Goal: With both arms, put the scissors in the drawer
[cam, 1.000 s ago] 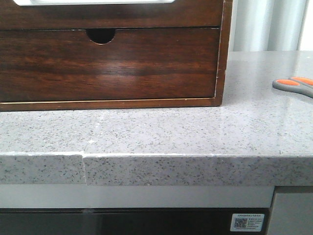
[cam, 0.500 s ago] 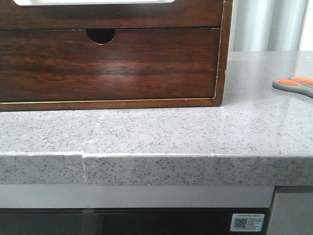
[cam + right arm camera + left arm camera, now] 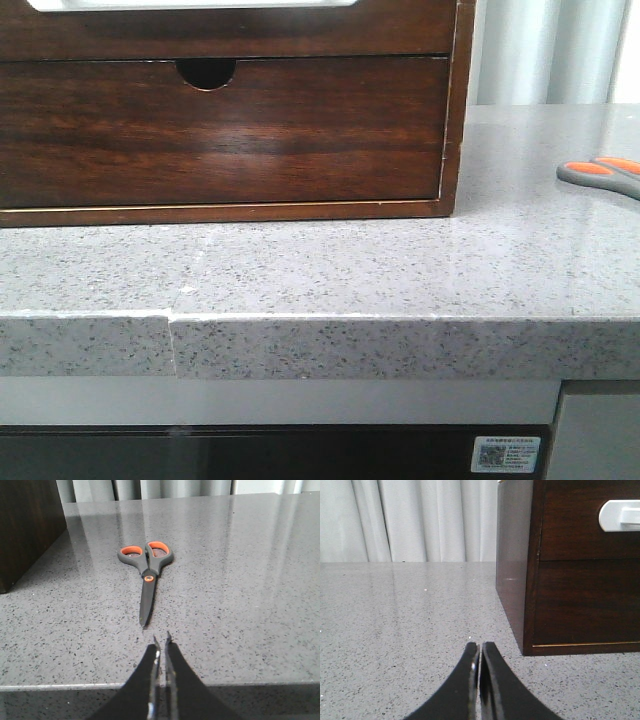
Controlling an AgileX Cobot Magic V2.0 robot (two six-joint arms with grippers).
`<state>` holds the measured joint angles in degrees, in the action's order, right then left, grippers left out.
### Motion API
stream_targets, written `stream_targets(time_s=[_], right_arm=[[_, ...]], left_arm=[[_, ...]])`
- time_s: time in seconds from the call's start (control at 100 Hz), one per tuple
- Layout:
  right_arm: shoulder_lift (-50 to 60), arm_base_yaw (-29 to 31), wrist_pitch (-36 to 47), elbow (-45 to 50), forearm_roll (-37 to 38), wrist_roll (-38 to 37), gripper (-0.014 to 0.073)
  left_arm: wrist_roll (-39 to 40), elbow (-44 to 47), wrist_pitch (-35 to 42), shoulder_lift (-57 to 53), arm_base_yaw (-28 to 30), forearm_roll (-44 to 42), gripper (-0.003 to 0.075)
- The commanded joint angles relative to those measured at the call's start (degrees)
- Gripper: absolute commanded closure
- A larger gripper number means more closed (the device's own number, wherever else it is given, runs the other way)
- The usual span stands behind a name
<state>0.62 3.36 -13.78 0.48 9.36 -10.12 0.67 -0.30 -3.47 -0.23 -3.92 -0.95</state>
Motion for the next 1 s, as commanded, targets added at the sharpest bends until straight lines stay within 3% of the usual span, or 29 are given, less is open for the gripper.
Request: stream_targets(time_s=[0.0,0.71,0.86,0.99], right_arm=[[1.2,0.3,4.8,1.1,0.8,0.3,0.0626],[1.2,0.3,9.9,1.1,-2.9,0.3,0.0626],[1.2,0.3,14.2,1.1,-6.0,0.3,0.0627],[1.2,0.3,16.3,-0.8,-6.0,0.3,0.0627]], left_arm=[[0.4,2.0,4.4,-1.5,0.0,0.0,0.0741],[0.4,2.0,6.6,-1.5,0.0,-0.1,0.0741],[0.5,2.0,8.3,-1.5,0.0,6.4,0.0741],[0.5,1.5,11.9,-1.5,0.0,6.7,0.0741]])
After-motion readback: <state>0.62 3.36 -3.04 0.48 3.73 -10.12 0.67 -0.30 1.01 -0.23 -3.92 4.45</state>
